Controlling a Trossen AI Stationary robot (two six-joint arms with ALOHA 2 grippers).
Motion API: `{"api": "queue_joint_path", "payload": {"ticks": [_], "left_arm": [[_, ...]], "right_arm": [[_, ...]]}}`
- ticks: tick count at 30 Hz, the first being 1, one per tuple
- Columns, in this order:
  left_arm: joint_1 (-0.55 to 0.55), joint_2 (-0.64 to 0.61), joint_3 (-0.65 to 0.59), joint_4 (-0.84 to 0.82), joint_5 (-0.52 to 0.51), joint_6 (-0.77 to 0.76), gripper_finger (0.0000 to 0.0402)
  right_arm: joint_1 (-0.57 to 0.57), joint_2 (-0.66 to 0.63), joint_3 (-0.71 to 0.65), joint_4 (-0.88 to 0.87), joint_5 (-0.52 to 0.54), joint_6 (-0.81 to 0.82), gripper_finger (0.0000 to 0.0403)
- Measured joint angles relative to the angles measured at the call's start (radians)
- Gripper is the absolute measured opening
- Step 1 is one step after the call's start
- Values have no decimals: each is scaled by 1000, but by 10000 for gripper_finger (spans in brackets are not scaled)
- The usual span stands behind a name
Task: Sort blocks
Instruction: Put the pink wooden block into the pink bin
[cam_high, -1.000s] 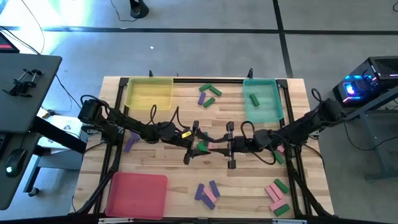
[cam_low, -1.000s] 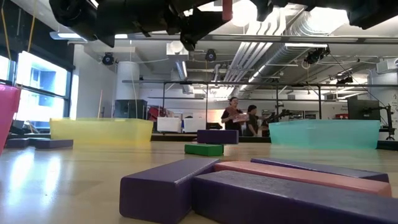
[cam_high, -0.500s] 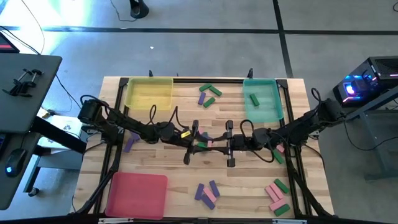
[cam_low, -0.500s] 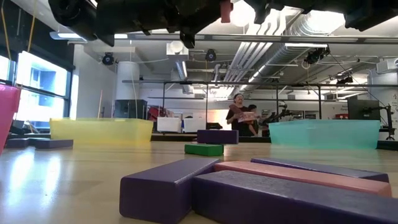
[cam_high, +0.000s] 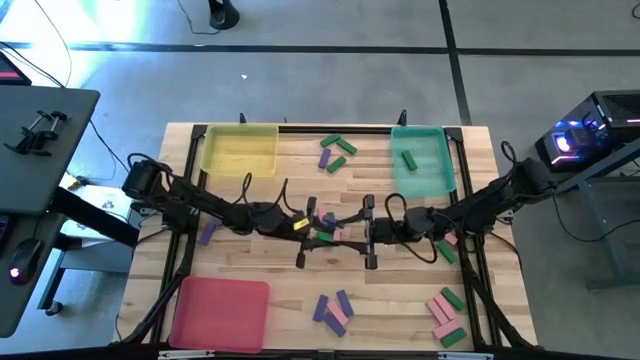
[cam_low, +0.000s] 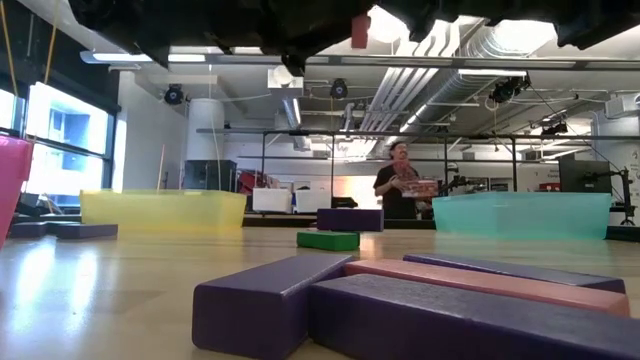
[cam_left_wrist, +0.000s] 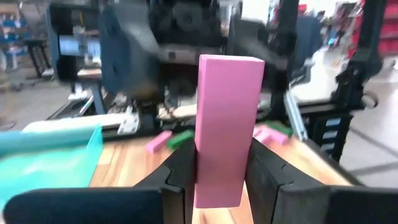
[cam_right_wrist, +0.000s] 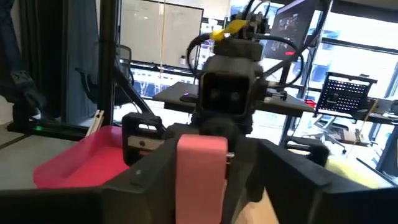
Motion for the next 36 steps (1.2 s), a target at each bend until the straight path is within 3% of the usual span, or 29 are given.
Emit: {"api": "queue_joint_path", "payload": {"ticks": [5,12,15,19,23,27,32,36], "left_arm": [[-56,-120,13,-274,-165,98,79],[-183,-249,230,-1002,-432,151,79],[-256,-238,357,-1326,-514,75,79],[-377,-196,488,-1650,-517,-110,79],[-497,-152,566,-1778,-431,-341,79],[-608,-109,585,-1796,-321,-616,79],[-732,-60,587,-1799,-263,-973,79],[-789,-2,587,-1802,-212,-1153,78]], "right_arm": [[38,-54,0,16,7,-10,247],[120,-99,1,12,2,-54,250],[143,-98,0,2,1,-68,251],[145,-98,0,-15,7,-68,251],[145,-98,0,-27,11,-68,251],[145,-98,0,-42,11,-68,251],[143,-98,0,-49,11,-71,251],[143,-98,0,-47,10,-86,251]]}}
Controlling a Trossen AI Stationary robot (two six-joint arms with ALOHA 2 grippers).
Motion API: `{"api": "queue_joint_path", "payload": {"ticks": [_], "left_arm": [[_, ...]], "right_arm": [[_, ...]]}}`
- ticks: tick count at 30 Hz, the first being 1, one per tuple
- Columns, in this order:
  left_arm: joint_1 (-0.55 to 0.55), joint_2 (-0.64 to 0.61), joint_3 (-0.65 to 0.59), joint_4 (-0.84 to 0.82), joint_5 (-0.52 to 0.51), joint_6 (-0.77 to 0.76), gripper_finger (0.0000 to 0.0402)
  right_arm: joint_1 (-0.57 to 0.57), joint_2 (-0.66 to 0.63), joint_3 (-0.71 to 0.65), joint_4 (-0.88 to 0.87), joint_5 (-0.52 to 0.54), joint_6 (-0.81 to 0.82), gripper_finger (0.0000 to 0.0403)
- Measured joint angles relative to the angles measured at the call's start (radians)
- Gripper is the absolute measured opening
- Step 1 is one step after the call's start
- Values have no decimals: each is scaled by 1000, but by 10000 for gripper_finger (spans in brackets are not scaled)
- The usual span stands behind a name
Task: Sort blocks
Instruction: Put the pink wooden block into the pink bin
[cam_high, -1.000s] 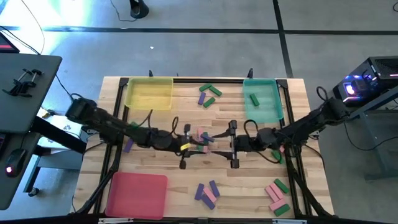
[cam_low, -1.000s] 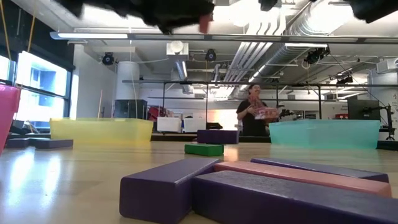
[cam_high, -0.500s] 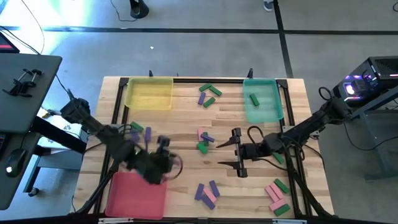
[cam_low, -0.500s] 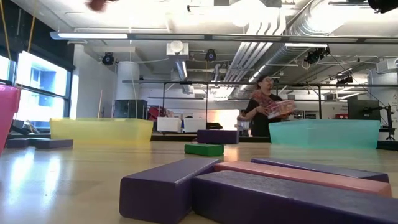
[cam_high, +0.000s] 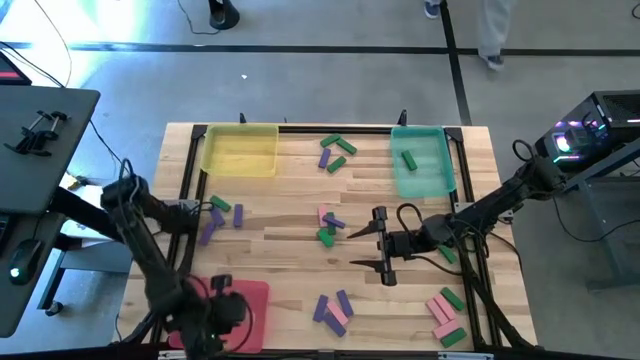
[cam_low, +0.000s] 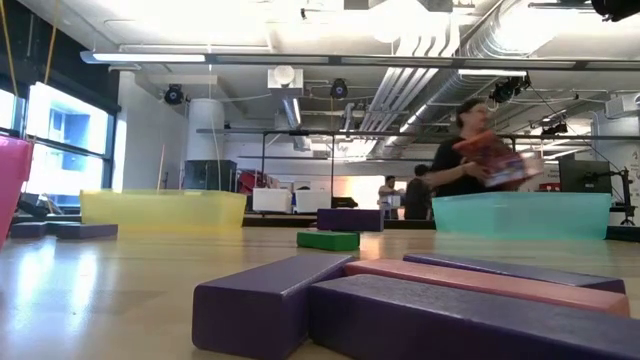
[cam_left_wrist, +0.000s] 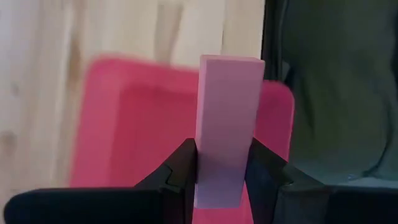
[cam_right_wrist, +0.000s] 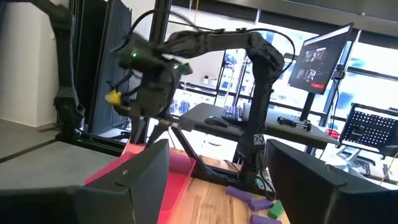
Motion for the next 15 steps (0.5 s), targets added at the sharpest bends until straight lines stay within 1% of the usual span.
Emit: {"api": "queue_joint_path", "payload": {"ticks": [4,9,12,15], "left_arm": [[0,85,0,-13,108,-84,78],[39,194,-1,-35,225,-57,78],[73,230,-2,-81,264,-51,78],[101,236,-7,-85,269,-18,78]], "right_arm": [[0,0,0,0,0,-8,251],[0,0,0,-1,-2,-20,251],[0,0,0,-8,-4,-23,251],[0,0,0,-18,-4,-20,251]]}}
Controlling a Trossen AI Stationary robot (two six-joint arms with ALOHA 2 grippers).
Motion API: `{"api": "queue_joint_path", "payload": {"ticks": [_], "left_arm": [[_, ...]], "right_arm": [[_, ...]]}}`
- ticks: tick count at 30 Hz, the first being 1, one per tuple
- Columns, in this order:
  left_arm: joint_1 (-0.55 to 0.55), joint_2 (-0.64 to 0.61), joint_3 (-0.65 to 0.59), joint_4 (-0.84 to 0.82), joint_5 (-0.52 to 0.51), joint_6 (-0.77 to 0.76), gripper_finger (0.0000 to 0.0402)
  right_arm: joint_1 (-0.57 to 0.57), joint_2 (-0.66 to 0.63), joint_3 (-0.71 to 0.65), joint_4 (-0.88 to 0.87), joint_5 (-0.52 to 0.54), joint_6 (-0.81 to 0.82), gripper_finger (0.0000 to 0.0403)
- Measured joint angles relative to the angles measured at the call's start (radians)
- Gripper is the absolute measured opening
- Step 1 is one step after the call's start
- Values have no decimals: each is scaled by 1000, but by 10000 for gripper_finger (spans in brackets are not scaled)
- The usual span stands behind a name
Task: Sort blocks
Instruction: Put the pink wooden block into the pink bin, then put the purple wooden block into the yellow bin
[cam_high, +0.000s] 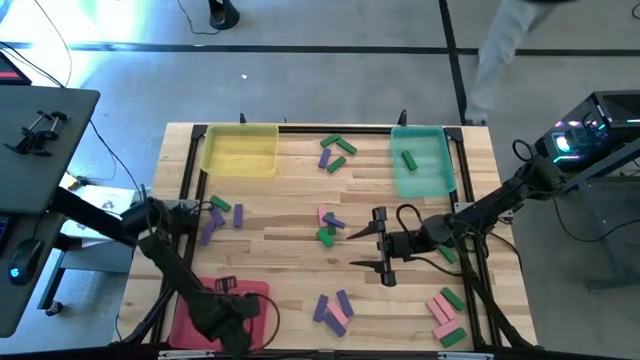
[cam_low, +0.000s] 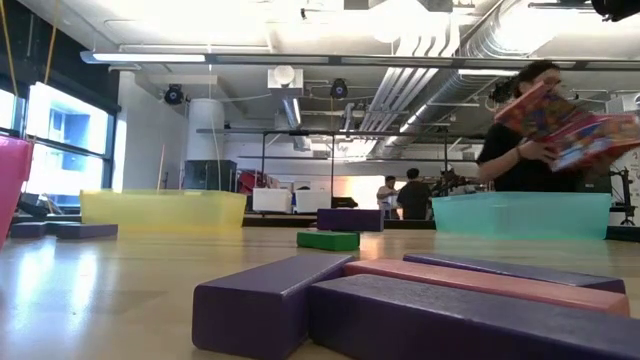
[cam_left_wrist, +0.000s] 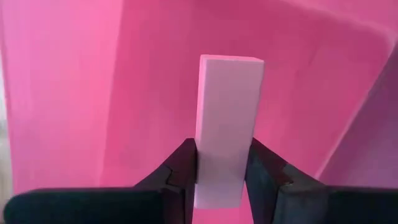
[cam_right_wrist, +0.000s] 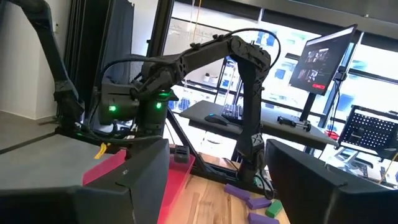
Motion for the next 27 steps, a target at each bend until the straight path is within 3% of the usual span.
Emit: {"api": "queue_joint_path", "payload": {"ticks": [7,11,21,25,27], "left_arm": [[46,-9,-96,93,97,51,78],[54,-9,-129,106,99,40,86],[57,-47,-129,54,80,-61,254],[57,-112,-129,54,67,-70,279],[53,-162,-129,56,14,-78,282]], "right_arm": [[4,0,0,-44,0,33,251],[11,0,0,-45,-1,63,251],[46,0,0,-42,-4,84,251],[56,0,0,-42,-3,84,251],[64,0,0,-45,10,84,251]]}}
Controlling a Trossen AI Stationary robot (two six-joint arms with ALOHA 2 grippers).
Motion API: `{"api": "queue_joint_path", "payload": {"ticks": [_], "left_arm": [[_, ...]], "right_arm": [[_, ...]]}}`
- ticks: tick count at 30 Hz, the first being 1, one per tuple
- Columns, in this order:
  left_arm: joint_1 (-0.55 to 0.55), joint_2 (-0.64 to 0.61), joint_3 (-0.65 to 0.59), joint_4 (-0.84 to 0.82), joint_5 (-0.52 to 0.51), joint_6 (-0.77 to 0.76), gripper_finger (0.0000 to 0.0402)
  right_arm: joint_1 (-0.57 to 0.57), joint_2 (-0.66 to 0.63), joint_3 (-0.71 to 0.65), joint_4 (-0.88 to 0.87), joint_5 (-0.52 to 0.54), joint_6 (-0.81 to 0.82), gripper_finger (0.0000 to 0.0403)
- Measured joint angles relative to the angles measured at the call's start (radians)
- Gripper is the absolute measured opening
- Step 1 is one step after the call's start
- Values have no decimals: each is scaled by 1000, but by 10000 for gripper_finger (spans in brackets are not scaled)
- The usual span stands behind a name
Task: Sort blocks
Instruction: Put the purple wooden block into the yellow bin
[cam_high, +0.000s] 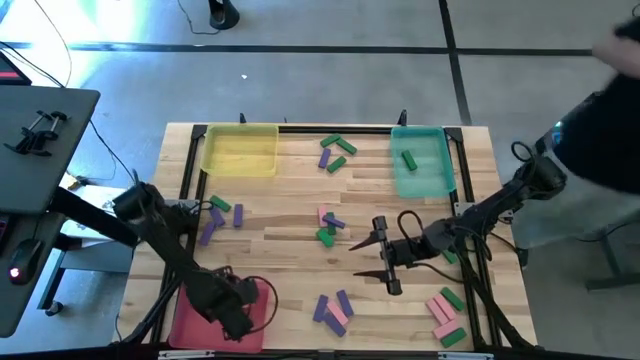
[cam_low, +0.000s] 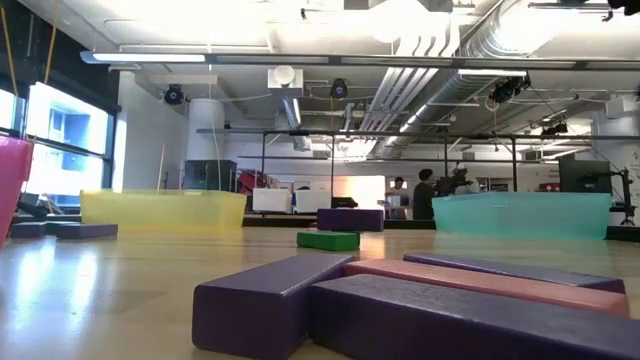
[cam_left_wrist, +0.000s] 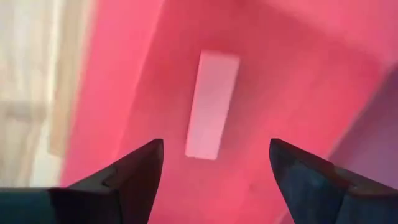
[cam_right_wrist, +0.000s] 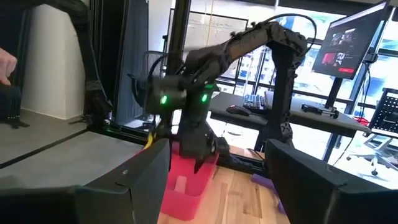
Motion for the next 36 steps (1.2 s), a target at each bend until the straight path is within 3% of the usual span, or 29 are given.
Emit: {"api": "queue_joint_path", "payload": {"ticks": [6,9,12,16,19,26,29,32,36], "left_arm": [[-34,-159,1,21,-312,66,283],[-44,-217,1,43,-497,171,284],[-26,-245,1,88,-610,305,284],[35,-251,-27,215,-633,491,284],[96,-251,-105,412,-598,676,284],[255,-250,-347,1110,-376,1052,278],[316,-250,-434,1376,-353,1150,275],[365,-251,-494,1599,-468,1172,274],[387,-256,-528,1613,-807,1115,273]], "right_arm": [[50,0,0,-36,165,0,251],[82,0,0,-66,227,3,251],[111,0,0,-100,275,31,251],[141,0,0,-164,314,94,251],[158,0,0,-258,357,174,251],[173,0,0,-457,375,378,251],[173,0,0,-492,375,417,251],[173,0,0,-491,375,420,251],[172,0,0,-491,375,420,251]]}}
